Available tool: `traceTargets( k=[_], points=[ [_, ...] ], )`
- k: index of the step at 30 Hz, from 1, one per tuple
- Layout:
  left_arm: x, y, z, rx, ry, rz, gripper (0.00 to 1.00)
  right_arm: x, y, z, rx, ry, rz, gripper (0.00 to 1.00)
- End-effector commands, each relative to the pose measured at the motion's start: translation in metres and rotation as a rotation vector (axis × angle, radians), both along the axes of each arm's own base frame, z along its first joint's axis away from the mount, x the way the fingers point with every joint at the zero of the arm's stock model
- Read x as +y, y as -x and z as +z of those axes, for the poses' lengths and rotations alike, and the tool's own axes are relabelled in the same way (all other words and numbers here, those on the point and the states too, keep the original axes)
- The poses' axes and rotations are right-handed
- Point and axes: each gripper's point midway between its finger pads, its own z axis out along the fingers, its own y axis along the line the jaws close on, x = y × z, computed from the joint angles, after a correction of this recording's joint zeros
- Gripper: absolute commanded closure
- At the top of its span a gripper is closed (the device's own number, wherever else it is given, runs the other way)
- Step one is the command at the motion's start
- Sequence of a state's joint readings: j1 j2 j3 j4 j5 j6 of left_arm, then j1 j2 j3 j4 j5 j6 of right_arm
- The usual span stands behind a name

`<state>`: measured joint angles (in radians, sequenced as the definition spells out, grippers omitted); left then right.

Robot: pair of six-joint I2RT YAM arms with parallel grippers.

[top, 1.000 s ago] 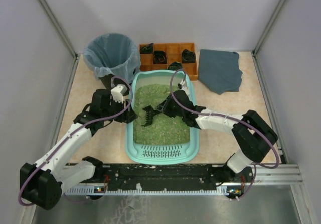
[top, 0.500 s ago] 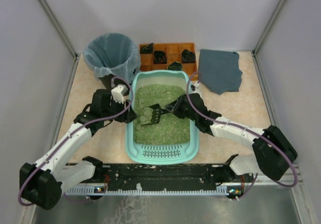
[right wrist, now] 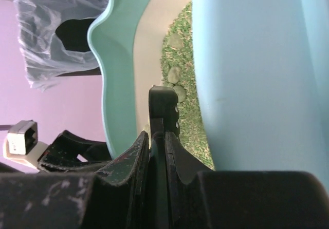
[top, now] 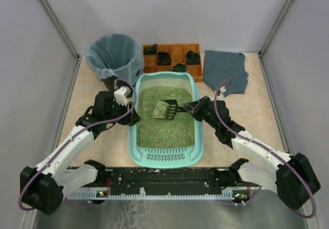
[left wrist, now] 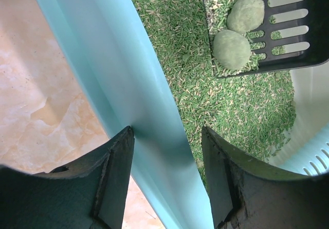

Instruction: Clean the litter box

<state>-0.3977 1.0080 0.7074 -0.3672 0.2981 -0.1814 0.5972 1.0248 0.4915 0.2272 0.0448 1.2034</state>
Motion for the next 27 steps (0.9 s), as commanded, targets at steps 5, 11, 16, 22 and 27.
traceTargets(
  k=[5,11,16,22,27],
  points=[
    [-0.005,0.001,0.009,-0.032,0.013,-0.027,0.4,-0.016,-0.009,0.054,-0.115,-0.125,-0.027,1.0],
    [-0.007,0.001,0.007,-0.016,0.014,-0.036,0.4,-0.003,-0.008,0.054,-0.102,-0.102,0.05,1.0],
    [-0.005,0.001,0.008,-0.03,0.015,-0.03,0.4,-0.011,-0.012,0.05,-0.089,-0.111,0.018,1.0],
    [-0.006,0.001,0.007,-0.015,0.011,-0.033,0.4,0.015,-0.01,0.048,-0.09,-0.071,0.089,1.0],
    [-0.005,0.0,0.009,-0.032,0.014,-0.03,0.41,-0.02,-0.014,0.05,-0.104,-0.177,-0.006,1.0]
  ],
)
